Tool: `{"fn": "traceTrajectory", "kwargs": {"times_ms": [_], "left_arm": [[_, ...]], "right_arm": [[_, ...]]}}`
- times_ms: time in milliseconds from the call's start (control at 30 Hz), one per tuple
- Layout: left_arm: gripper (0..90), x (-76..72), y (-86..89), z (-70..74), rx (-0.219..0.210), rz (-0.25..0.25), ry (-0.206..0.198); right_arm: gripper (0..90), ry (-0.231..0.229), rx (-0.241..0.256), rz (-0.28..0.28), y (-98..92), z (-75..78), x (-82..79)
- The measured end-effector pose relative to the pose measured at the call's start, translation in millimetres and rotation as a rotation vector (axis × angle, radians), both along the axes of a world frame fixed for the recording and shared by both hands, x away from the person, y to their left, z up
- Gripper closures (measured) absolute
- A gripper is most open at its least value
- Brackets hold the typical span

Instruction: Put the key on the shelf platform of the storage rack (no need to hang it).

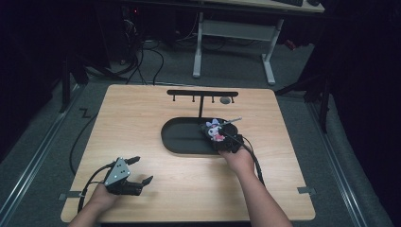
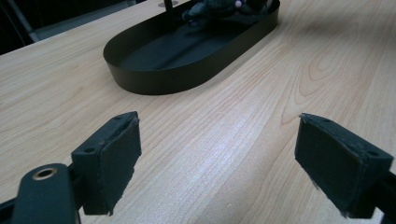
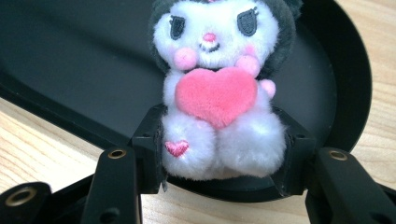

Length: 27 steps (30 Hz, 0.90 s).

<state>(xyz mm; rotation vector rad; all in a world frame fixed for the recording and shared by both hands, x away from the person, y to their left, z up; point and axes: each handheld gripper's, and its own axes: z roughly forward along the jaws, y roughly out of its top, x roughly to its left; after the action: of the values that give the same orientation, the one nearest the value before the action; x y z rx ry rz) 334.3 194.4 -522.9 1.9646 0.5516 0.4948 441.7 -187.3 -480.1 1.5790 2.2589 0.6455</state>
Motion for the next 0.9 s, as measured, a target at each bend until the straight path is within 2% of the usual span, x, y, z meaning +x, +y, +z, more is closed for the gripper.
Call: {"fn": "traceTrajectory", "kwargs": {"times_ms": [200,467,700,900], "left_arm": [[15.4,0.0,0.2,0.1,0.000,0.000,0.001],[15.4,0.0,0.4,0.2,0.000,-0.003,0.002],[15.4,-0.1,0.2,0.1,0.000,-0.002,0.001],[15.4,0.0,0.2,0.1,-0.001,-0.001,0.001]], "right_arm": [[46.8,0.021,0.002,-0.002,3.4,-5.8,3.7],[45.1,0.021,0.004,0.005,9.3,-9.5,6.9],[27.2,0.022,0.017,-0.003,11.7,-8.1,8.0],[22.2,0.013,0.021,-0.001,12.1,-4.2,6.0]]}}
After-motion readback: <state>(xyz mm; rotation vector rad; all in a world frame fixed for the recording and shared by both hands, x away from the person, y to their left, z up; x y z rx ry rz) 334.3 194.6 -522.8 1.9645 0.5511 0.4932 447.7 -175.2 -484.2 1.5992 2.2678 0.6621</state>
